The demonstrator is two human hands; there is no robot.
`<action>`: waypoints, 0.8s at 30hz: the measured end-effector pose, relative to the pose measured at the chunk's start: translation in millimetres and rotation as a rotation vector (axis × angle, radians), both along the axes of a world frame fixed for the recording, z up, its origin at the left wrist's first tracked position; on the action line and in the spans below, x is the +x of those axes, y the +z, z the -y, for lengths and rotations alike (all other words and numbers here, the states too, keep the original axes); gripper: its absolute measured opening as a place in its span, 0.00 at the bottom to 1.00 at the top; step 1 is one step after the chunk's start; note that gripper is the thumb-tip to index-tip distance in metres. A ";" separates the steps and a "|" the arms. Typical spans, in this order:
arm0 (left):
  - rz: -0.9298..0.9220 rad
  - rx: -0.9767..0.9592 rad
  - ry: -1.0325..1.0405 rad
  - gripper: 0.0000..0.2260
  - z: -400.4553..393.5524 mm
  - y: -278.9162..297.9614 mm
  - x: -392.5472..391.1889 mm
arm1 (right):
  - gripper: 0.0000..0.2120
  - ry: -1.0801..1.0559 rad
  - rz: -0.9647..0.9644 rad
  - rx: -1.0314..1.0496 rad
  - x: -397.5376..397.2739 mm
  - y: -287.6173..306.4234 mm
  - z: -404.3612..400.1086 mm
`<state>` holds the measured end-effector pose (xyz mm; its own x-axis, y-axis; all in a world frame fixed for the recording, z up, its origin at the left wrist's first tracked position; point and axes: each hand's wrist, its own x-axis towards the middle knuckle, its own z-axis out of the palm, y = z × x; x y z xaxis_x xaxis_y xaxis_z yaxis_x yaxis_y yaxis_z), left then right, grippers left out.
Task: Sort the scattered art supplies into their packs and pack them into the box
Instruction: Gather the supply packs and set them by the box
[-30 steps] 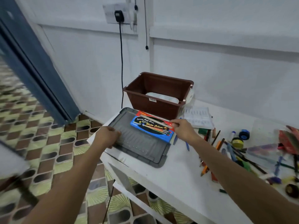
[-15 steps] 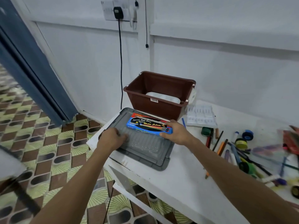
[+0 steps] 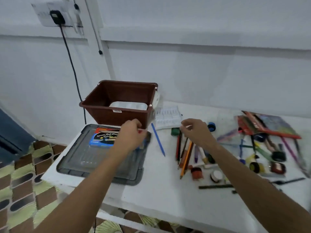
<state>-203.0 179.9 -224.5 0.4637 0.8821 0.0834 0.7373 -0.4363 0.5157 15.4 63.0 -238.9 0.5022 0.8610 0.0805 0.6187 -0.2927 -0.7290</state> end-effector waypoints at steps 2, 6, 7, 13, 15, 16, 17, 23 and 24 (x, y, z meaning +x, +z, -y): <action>-0.005 -0.017 -0.113 0.13 11.3 1.2 44.7 | 0.14 -0.083 0.038 -0.003 29.9 3.8 26.4; -0.057 0.014 -0.301 0.20 30.3 -3.0 120.7 | 0.16 -0.236 0.092 -0.028 85.0 9.2 83.7; -0.108 0.044 -0.334 0.21 32.2 -4.4 135.1 | 0.16 -0.276 0.108 -0.040 97.1 10.9 98.5; -0.588 0.097 -0.339 0.29 21.9 -14.5 170.8 | 0.12 -0.386 0.062 -0.060 142.8 14.4 147.2; -0.590 0.037 -0.345 0.31 16.8 -18.8 172.1 | 0.16 -0.363 0.018 -0.129 138.9 10.9 139.0; -0.584 0.021 -0.351 0.32 15.4 -20.9 172.2 | 0.18 -0.352 0.007 -0.160 135.2 8.8 132.4; -0.581 0.005 -0.353 0.32 14.7 -22.9 172.1 | 0.20 -0.355 -0.005 -0.180 131.9 6.2 125.5; -0.471 0.126 -0.337 0.19 17.1 -34.1 162.6 | 0.16 -0.397 -0.055 -0.267 120.4 -5.1 112.0; -0.440 0.179 -0.348 0.16 19.4 -34.0 160.8 | 0.16 -0.393 -0.046 -0.257 120.3 -7.1 112.0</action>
<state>-42.2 160.5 -258.5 0.7484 0.6614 -0.0492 0.6628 -0.7433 0.0899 135.7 -49.0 -246.0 0.7922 0.5939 -0.1404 0.3933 -0.6727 -0.6267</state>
